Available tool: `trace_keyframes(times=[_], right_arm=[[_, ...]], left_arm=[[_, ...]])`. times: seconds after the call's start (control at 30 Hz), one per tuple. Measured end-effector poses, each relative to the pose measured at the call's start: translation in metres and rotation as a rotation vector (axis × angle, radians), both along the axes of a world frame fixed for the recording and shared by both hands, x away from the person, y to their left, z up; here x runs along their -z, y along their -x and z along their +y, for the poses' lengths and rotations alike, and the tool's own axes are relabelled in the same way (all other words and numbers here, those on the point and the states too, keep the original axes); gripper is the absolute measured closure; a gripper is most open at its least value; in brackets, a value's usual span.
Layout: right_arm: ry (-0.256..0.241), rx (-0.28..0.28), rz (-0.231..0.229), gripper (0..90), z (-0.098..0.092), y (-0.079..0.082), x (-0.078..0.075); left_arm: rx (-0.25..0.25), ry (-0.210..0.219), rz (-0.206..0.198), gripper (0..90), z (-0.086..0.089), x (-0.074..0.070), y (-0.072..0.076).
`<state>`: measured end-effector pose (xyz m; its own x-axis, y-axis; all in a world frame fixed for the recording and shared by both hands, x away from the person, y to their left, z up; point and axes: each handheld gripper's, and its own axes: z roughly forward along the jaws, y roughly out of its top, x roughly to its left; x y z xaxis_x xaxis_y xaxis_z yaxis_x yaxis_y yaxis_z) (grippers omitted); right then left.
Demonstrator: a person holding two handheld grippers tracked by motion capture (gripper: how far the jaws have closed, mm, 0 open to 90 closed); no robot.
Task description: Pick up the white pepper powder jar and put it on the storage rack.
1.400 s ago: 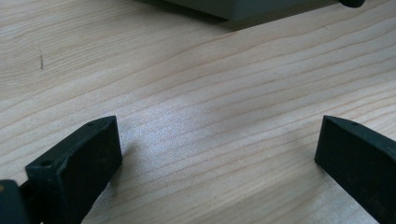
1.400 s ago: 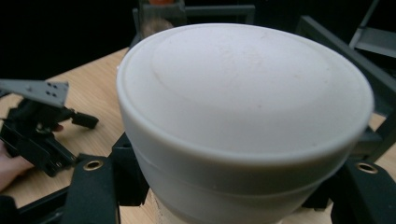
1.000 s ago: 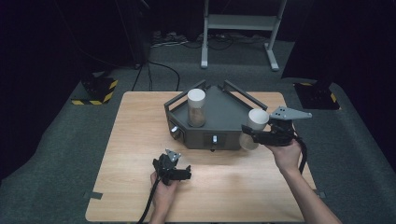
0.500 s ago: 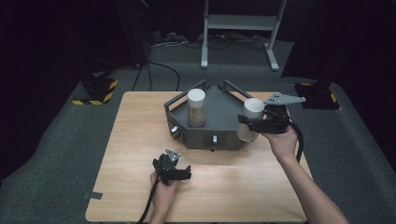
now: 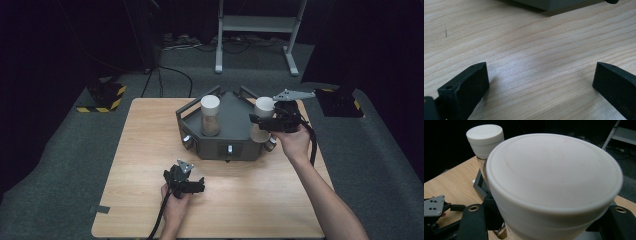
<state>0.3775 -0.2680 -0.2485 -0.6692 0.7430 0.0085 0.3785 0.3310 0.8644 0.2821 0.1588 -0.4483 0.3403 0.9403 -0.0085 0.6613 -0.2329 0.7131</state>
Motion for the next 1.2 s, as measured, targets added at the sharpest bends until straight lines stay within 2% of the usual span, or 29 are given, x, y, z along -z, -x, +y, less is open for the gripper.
trace_keyframes(times=[0.27,0.33,0.47,0.67,0.77,1.03,1.2], right_arm=[[0.005,0.030,0.020,34.8,0.013,-0.014,0.000],[-0.001,0.034,0.039,34.7,0.016,-0.020,0.000],[-0.001,0.040,0.050,34.7,0.021,-0.025,0.001],[0.013,0.053,0.058,34.7,0.035,-0.033,0.003],[0.036,0.070,0.068,34.7,0.045,-0.038,0.006],[0.058,0.116,0.073,34.7,0.056,-0.043,0.012],[0.086,0.125,0.075,34.7,0.066,-0.047,0.015]], left_arm=[[-0.002,0.001,-0.001,0.7,0.000,0.000,0.000],[-0.001,0.000,-0.001,0.7,0.000,0.000,0.000],[0.000,-0.001,0.000,0.7,0.000,0.000,0.000],[-0.002,0.002,-0.002,0.7,0.000,0.000,0.000],[-0.002,0.001,-0.003,0.7,0.000,0.000,0.000],[0.001,-0.001,-0.002,0.7,0.000,0.000,0.000],[0.001,-0.001,-0.003,0.7,0.000,0.000,0.000]])
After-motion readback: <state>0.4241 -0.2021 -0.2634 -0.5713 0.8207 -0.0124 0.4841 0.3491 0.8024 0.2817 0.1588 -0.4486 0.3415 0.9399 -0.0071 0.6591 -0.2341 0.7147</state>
